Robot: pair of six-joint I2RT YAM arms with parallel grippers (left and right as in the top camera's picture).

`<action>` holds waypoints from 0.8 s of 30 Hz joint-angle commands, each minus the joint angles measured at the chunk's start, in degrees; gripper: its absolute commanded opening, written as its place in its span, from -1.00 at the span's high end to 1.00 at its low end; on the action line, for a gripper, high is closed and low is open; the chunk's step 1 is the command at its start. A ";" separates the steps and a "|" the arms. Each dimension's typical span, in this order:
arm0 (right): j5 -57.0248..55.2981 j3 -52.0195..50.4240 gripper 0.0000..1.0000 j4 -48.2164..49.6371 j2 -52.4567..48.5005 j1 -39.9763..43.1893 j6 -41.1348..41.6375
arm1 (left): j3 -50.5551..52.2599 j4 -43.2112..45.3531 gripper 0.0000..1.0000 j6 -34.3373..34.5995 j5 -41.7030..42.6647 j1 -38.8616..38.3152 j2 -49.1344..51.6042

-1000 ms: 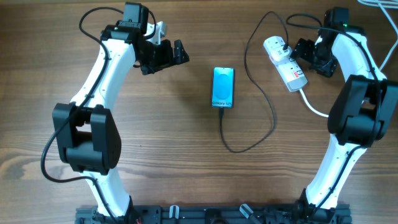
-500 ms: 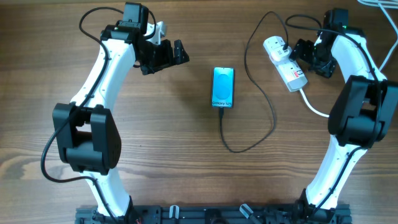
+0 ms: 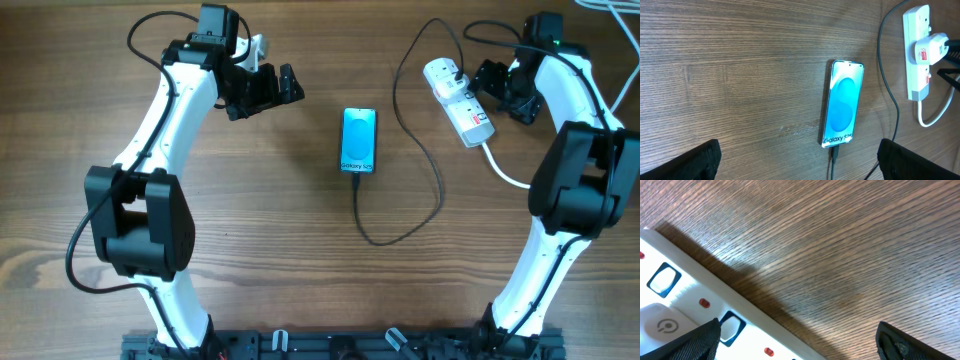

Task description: Plug charger to phone and switch on socket

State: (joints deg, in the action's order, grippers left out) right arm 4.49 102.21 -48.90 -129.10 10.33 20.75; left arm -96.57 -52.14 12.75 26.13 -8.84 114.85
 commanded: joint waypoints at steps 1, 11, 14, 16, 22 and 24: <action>-0.15 1.38 -0.99 0.22 0.74 0.59 0.66 | 0.15 -0.02 -1.00 -0.68 -0.52 0.07 0.26; 0.09 -1.75 -0.99 1.60 0.68 -0.02 0.85 | 0.15 -0.02 -1.00 -0.68 -0.52 0.07 0.26; 0.09 -1.75 -0.99 1.49 0.68 -0.02 0.72 | 0.15 -0.02 -1.00 -0.68 -0.52 0.07 0.26; 0.13 -1.75 -0.99 1.42 0.68 -0.09 0.66 | 0.15 0.00 -1.00 -0.68 -0.52 0.07 0.26; 0.72 -1.75 -0.98 1.51 0.68 -1.25 0.28 | 0.15 -0.02 -1.00 -0.68 -0.52 0.07 0.26; 0.72 -1.75 -0.99 1.53 0.66 -1.38 0.26 | 0.15 -0.02 -1.00 -0.68 -0.52 0.07 0.26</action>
State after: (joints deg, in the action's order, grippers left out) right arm 4.49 100.88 -47.27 -129.10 9.82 20.95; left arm -96.57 -52.14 12.75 26.13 -8.84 114.85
